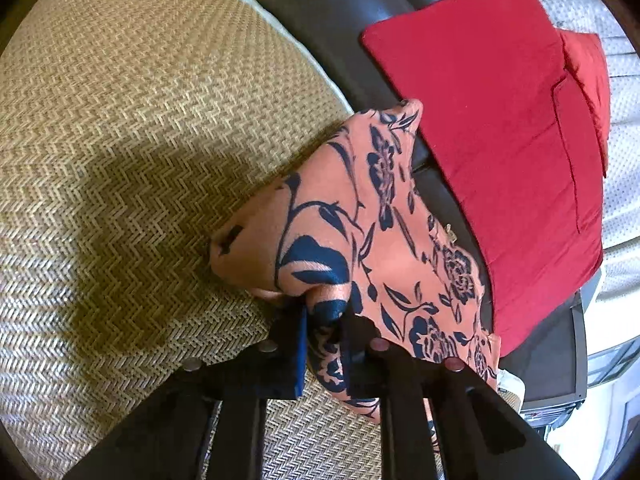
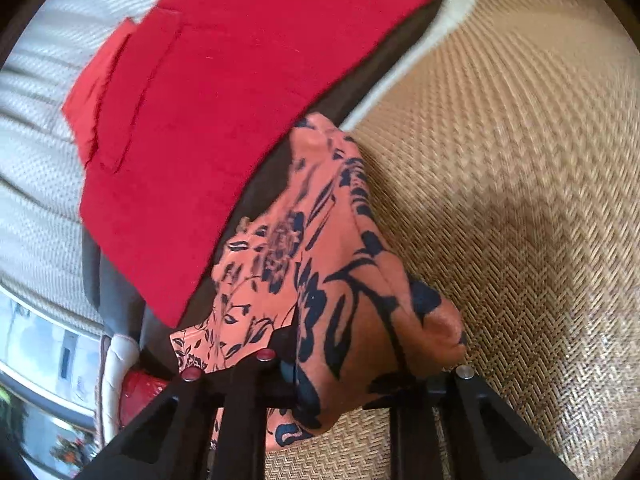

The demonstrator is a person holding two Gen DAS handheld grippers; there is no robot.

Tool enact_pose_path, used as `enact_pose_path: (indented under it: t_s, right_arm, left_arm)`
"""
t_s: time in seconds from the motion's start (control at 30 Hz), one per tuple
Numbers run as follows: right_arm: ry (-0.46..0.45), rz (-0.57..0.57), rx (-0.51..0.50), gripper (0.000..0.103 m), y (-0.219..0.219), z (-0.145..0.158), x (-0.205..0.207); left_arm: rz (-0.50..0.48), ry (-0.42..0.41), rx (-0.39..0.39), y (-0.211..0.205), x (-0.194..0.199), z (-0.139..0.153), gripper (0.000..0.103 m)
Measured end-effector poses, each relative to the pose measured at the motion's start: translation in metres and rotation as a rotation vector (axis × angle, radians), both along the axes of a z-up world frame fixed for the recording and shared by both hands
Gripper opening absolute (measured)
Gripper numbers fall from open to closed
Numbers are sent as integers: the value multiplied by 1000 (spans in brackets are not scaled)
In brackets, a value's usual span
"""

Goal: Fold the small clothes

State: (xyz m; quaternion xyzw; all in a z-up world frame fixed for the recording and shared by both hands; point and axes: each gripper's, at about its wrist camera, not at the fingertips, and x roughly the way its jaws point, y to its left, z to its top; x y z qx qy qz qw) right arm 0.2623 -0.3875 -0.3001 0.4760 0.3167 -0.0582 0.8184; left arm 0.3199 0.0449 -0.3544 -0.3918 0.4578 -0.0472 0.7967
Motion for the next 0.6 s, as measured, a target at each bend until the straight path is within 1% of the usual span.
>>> enact_pose_path:
  t_s: [0.07, 0.13, 0.27, 0.37, 0.47, 0.5, 0.53, 0.6]
  right_arm:
    - [-14, 3, -46, 18, 7, 12, -3]
    - [-14, 9, -93, 18, 13, 22, -8]
    - [-8, 23, -120, 17, 20, 33, -30]
    - [7, 39, -112, 17, 17, 33, -54]
    - [62, 79, -84, 17, 14, 23, -65]
    - [74, 92, -67, 18, 14, 20, -67]
    - [78, 102, -45, 21, 13, 18, -69]
    - [102, 106, -2, 23, 8, 16, -72]
  left_arm:
    - [-13, -14, 45, -5, -6, 9, 12]
    - [-32, -10, 79, -7, -16, 18, 12]
    - [-83, 21, 73, 5, -38, 26, 12]
    - [-132, 72, 60, 13, -57, 20, 12]
    - [-180, 111, 81, 19, -74, 15, 14]
    - [-183, 121, 81, 22, -77, 14, 18]
    - [-174, 130, 79, 29, -83, 16, 19]
    - [-149, 116, 104, 41, -89, 25, 22]
